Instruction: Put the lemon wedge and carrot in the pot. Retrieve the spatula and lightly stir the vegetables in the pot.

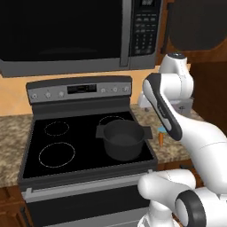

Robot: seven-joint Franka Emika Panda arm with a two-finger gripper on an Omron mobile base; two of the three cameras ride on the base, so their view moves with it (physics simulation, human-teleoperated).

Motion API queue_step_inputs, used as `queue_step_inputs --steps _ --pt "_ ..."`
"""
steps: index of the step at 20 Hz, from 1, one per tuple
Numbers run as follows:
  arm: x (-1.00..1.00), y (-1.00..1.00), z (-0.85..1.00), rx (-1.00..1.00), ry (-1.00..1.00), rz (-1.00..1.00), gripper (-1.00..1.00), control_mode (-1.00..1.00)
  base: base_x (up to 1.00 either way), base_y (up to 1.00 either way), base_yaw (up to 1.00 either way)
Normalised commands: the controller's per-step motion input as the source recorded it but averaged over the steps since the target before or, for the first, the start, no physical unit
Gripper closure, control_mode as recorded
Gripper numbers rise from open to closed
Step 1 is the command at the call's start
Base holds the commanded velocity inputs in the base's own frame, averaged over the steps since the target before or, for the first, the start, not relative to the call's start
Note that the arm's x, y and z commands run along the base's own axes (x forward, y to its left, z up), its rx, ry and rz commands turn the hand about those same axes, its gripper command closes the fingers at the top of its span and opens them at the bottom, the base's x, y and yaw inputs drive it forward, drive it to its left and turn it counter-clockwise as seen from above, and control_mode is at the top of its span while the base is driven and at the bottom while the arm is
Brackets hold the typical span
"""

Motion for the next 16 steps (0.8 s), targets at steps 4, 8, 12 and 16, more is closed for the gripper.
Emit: queue_step_inputs --steps 4,8,12,16 --pt "0.0 0.0 0.0 0.0 0.0 0.0 -1.0 1.0 0.01 -0.33 -0.01" --pt "0.0 0.0 0.0 0.0 0.0 0.0 -1.0 1.0 0.04 -0.49 0.0" --pt "0.0 0.0 0.0 0.0 0.0 0.0 -1.0 1.0 0.0 -0.36 0.0" --pt "0.02 -0.11 -0.21 0.0 0.01 -0.01 -1.0 -1.0 0.0 -0.05 0.0"
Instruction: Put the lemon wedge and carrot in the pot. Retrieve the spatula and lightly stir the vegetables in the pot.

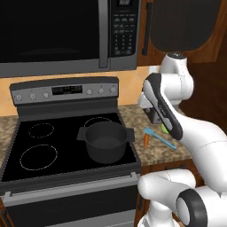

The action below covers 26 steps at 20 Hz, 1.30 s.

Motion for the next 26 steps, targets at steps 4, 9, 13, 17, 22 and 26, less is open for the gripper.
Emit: queue_step_inputs --steps 4,9,13,17,22,26 --pt "0.15 -0.69 -1.0 0.0 0.18 -0.16 -1.0 -1.0 0.0 0.0 0.0" --pt "0.18 -0.34 -1.0 0.09 0.16 -0.33 -1.0 -1.0 0.0 0.0 0.0" --pt "0.77 -0.02 -0.95 0.1 0.1 -0.23 -1.0 -1.0 0.0 0.0 0.0" --pt "0.7 -0.09 -0.75 0.09 0.07 -0.16 -1.0 -1.0 0.0 0.0 0.0" --pt "0.57 -0.11 -0.37 0.04 0.0 -0.16 -1.0 -1.0 0.0 0.0 0.0" --pt "0.79 0.0 -0.48 0.01 0.0 -0.09 -1.0 -1.0 0.0 0.0 0.0"
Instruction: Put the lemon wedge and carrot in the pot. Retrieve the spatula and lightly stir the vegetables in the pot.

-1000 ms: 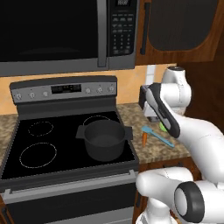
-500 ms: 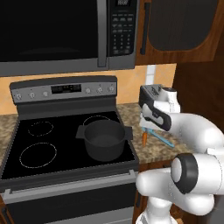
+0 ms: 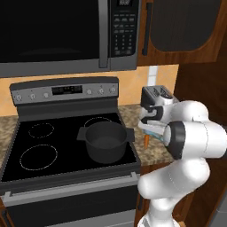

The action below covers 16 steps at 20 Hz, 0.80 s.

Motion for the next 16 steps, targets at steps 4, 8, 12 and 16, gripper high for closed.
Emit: queue_step_inputs --steps 4,8,12,16 --pt "0.64 0.0 -0.57 0.0 0.0 -0.06 -1.0 -1.0 0.0 0.0 0.0" --pt "0.35 0.0 -0.5 0.0 0.0 -0.03 -1.0 -1.0 0.0 0.0 0.0" --pt "0.02 0.01 -0.5 0.0 0.0 0.0 -1.0 -1.0 0.0 0.0 0.0" --pt "-0.1 0.15 -0.34 0.0 0.0 0.0 1.0 -1.0 0.0 0.0 0.0"
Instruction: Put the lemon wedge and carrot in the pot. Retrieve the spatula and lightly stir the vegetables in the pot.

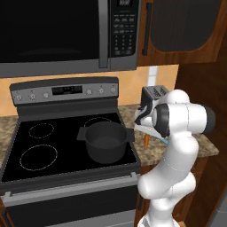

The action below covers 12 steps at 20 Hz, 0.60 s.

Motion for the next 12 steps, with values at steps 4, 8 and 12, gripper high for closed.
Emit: queue_step_inputs --steps 4,8,12 --pt "-0.3 0.25 -0.25 0.0 0.0 0.0 1.0 -1.0 0.0 0.0 0.0" --pt "-0.29 0.11 -0.16 0.0 0.0 0.0 1.0 -1.0 0.0 0.0 0.0" --pt "-0.61 -0.12 0.65 -0.03 -0.24 0.0 1.0 -1.0 0.0 0.0 0.0"
